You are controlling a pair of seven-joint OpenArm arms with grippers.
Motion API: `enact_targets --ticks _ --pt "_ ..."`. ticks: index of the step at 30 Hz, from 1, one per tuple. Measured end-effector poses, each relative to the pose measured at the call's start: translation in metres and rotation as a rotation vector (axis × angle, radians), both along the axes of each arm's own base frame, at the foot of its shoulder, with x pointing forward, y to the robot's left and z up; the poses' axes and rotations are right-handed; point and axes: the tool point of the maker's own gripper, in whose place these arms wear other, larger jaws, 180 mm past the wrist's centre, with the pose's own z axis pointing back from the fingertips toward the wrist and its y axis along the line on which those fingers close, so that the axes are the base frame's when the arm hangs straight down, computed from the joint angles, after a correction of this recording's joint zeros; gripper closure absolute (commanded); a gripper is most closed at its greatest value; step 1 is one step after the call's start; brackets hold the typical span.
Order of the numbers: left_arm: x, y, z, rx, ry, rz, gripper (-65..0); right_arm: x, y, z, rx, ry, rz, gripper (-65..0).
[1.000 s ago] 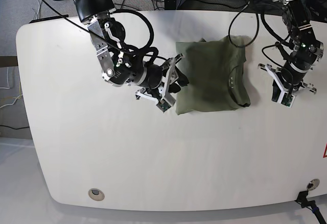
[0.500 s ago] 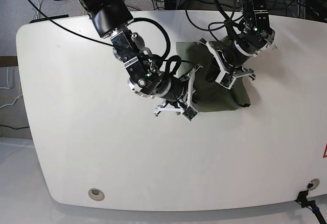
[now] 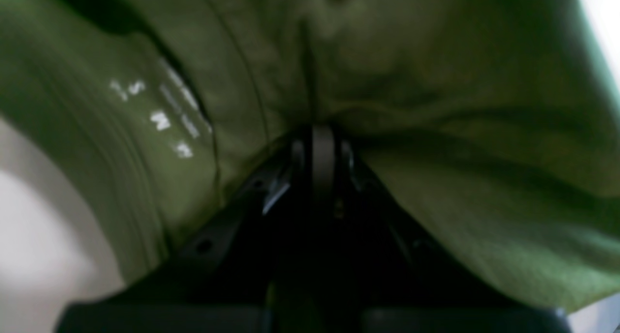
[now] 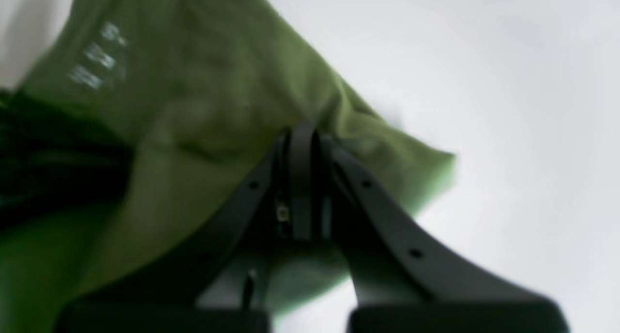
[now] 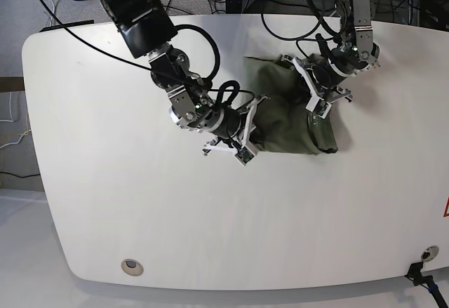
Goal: Fold the T-shirt properly
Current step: 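Press and square the folded bundle with both grippers, then release the folded shirt and raise both grippers away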
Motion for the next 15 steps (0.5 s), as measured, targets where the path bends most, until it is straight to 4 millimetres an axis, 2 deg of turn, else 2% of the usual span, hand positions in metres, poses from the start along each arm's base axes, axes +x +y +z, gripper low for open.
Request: enact_targets --ticks 4,6,10,13,15 --pt "0.019 0.0 -0.001 -0.031 -0.013 -0.003 0.0 -0.008 -0.024 -0.014 -0.004 0.023 -0.026 0.0" --pt "0.029 0.004 0.0 -0.018 -0.019 -0.015 0.0 -0.012 -0.037 -0.014 -0.008 0.022 -0.035 0.0" --pt "0.056 0.013 0.005 0.024 -0.028 -0.015 0.0 -0.033 -0.066 -0.023 0.005 0.053 -0.121 0.0" --pt "0.073 0.018 0.016 0.051 -0.054 0.001 0.0 -0.04 -0.08 -0.018 -0.007 0.048 -0.151 0.0" --pt "0.076 0.02 0.025 0.077 -0.077 -0.004 0.0 -0.04 -0.083 -0.005 -0.004 0.024 -0.159 0.0"
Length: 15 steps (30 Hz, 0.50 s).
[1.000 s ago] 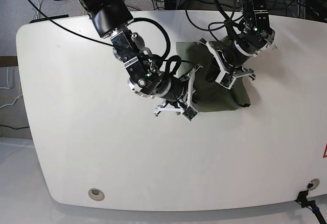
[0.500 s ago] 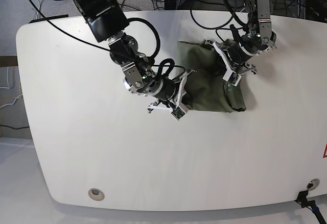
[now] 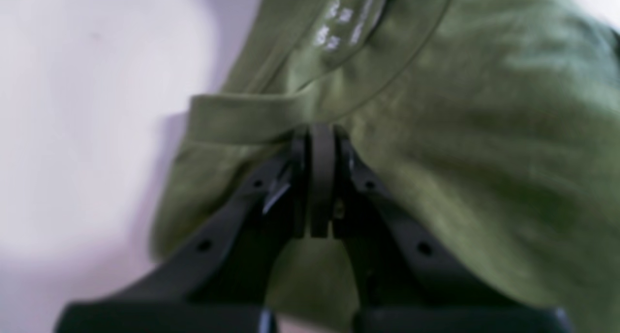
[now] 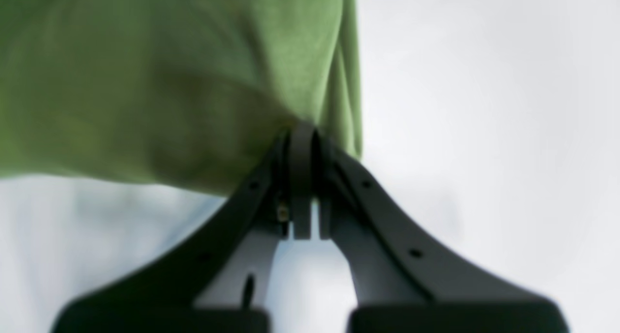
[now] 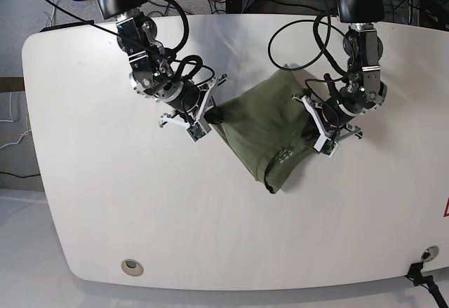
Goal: Fold the T-shirt properly
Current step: 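Release the folded shirt and raise both grippers away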
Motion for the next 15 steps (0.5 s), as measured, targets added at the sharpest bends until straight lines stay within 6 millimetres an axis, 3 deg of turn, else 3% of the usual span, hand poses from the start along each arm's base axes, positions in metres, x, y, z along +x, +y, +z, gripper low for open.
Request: enact_targets --ticks 4,5,9,15 --pt "0.011 -0.009 0.064 0.004 -0.199 -0.027 0.0 0.008 0.007 0.038 -0.003 -0.065 0.022 0.0" --pt "0.009 -0.009 0.071 0.003 -0.222 -0.027 0.0 0.013 0.014 0.049 0.013 -0.09 0.024 0.0" --pt "-0.029 -0.011 0.044 0.036 -0.128 -0.046 0.0 0.031 0.046 0.072 0.103 -0.127 0.034 0.0" --pt "-0.054 -0.032 0.028 -0.042 -0.078 -0.025 0.0 0.065 0.054 0.046 0.13 -0.074 -0.017 0.0"
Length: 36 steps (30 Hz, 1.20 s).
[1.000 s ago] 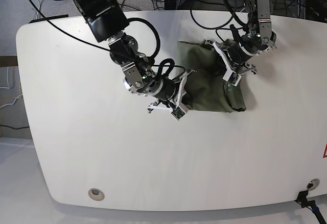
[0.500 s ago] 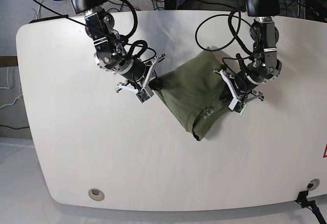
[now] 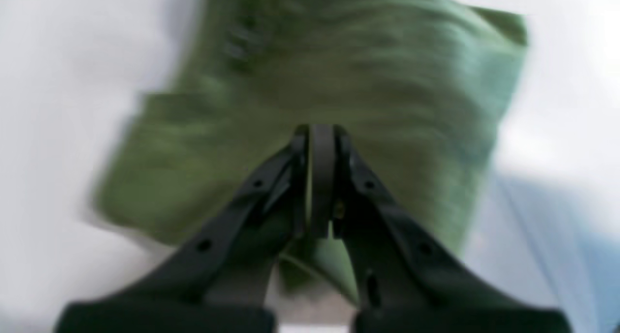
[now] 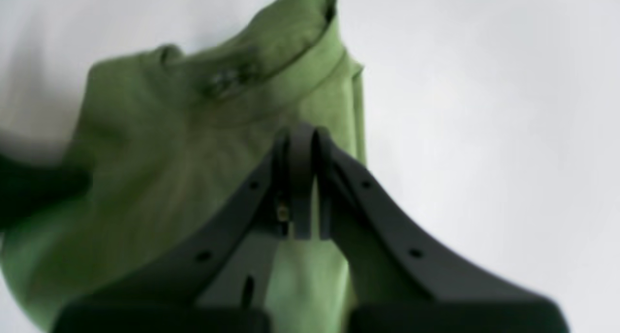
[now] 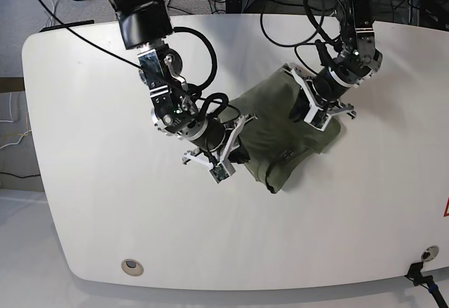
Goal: Fold the T-shirt properly
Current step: 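Release the folded shirt and raise both grippers away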
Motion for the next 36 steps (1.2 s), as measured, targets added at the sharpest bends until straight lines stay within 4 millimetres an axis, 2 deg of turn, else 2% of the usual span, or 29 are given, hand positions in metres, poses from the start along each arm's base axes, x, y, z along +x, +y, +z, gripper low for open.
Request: enact_targets --ticks 3,5,7,10,13,16,20,24,26,29,30,32,36 --pt "-0.01 -0.003 -0.019 -0.017 0.06 0.006 0.0 0.0 0.002 -0.024 0.019 0.042 -0.012 0.0" --pt "-0.009 -0.003 -0.033 -0.026 0.096 0.011 0.0 -0.004 0.0 -0.042 0.022 0.076 -0.025 0.0" --pt "-0.004 -0.002 -0.044 -0.024 0.123 -0.002 0.0 -0.006 -0.006 -0.049 0.025 0.076 -0.038 0.0" --pt "0.011 0.002 -0.048 -0.022 0.12 -0.033 0.0 -0.018 -0.027 -0.062 0.032 0.082 -0.068 0.0" --pt "0.028 0.008 -0.049 -0.01 0.122 -0.054 0.0 -0.026 -0.042 -0.067 0.032 0.079 -0.074 0.0" --pt "0.036 0.013 -0.048 0.011 0.117 -0.05 0.0 -0.036 -0.058 -0.069 0.012 0.081 -0.099 0.0" --pt "0.035 0.014 -0.048 0.01 0.117 -0.046 0.0 -0.05 -0.064 -0.067 0.006 0.085 -0.107 0.0" --pt "0.032 0.017 -0.042 0.049 0.109 -0.048 0.0 -0.05 -0.075 -0.063 -0.036 0.082 -0.129 0.0" --pt "0.034 0.018 -0.023 0.039 0.023 -0.034 0.0 -0.046 -0.079 -0.052 -0.087 0.035 -0.114 0.0" --pt "0.044 0.024 0.023 -0.06 -0.19 0.023 0.0 -0.032 -0.086 -0.024 -0.181 -0.099 -0.101 0.0" --pt "0.047 0.029 0.031 -0.072 -0.232 0.058 0.0 -0.027 -0.095 -0.012 -0.198 -0.147 -0.13 0.0" --pt "0.042 0.036 0.033 -0.078 -0.265 0.098 0.0 -0.025 -0.116 0.007 -0.185 -0.249 -0.209 0.0" --pt "0.009 0.046 0.024 -0.1 -0.277 0.155 0.0 -0.056 -0.161 -0.006 -0.179 -0.277 -0.326 0.0"
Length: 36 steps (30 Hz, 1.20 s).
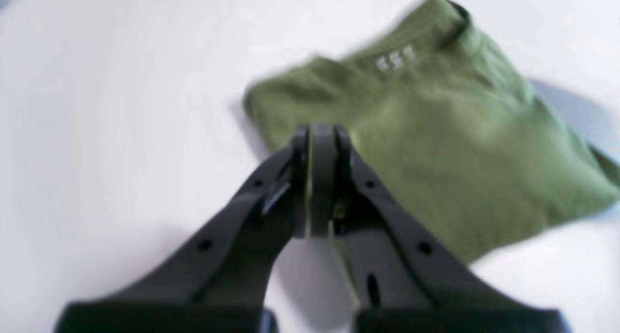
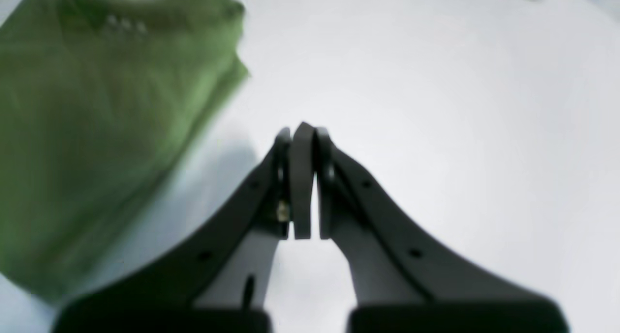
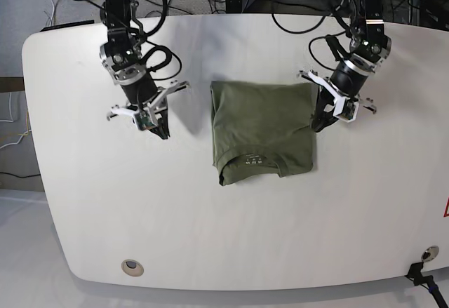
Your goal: Fold the T-shirt properly
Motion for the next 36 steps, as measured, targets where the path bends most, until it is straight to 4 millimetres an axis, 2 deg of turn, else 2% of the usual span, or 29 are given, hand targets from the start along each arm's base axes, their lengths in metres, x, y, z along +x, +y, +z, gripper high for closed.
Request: enact_targets --ticks 3,5,8,12,14,16,20,24,26,30,33,35,36 --pt "-0.024 0.012 -0.008 -0.017 -0.003 0.046 0.0 -0.028 -0.012 -0.012 0.016 0.005 -0.031 0.0" --pt "-0.04 0.007 -0.013 -0.032 0.016 0.06 0.0 -0.051 -0.014 -0.016 0.028 0.016 -0.038 0.0" --pt "-0.077 -0.006 -0.009 -0.052 0.04 0.025 0.0 -0.093 -0.022 -0.017 0.034 0.057 -0.096 0.0" --pt "-0.119 -0.006 -0.006 -0.029 0.095 0.02 0.0 -0.131 -0.014 -0.001 0.056 0.07 -0.106 0.0" --pt "-0.139 -0.009 -0.012 -0.038 0.144 0.019 0.0 -0.154 -0.014 0.0 0.052 0.103 -0.105 0.0" --pt "-0.16 -0.011 -0.021 -0.04 0.205 0.012 0.0 -0.181 -0.016 -0.01 0.04 0.171 -0.109 0.0" --pt "-0.197 0.008 -0.032 -0.004 0.303 0.058 0.0 -0.227 -0.013 -0.018 0.051 0.259 -0.104 0.0" --pt "-0.244 0.024 -0.039 0.027 0.415 0.091 0.0 -0.293 -0.015 -0.03 0.037 0.434 -0.114 0.0" --pt "-0.267 0.026 -0.034 -0.023 0.452 0.123 0.0 -0.323 -0.015 -0.039 0.036 0.517 -0.119 0.0" --pt "-0.29 0.031 -0.034 -0.085 0.491 0.173 0.0 -0.367 -0.017 -0.062 0.05 0.64 -0.141 0.0" --pt "-0.315 0.039 -0.063 -0.087 0.585 0.213 0.0 -0.409 -0.005 -0.096 0.069 0.787 -0.132 0.0" --pt "-0.33 0.037 -0.091 -0.098 0.661 0.228 0.0 -0.42 0.0 -0.119 0.091 0.832 -0.148 0.0" --pt "-0.33 0.035 -0.102 -0.123 0.667 0.233 0.0 -0.419 -0.001 -0.131 0.103 0.84 -0.16 0.0"
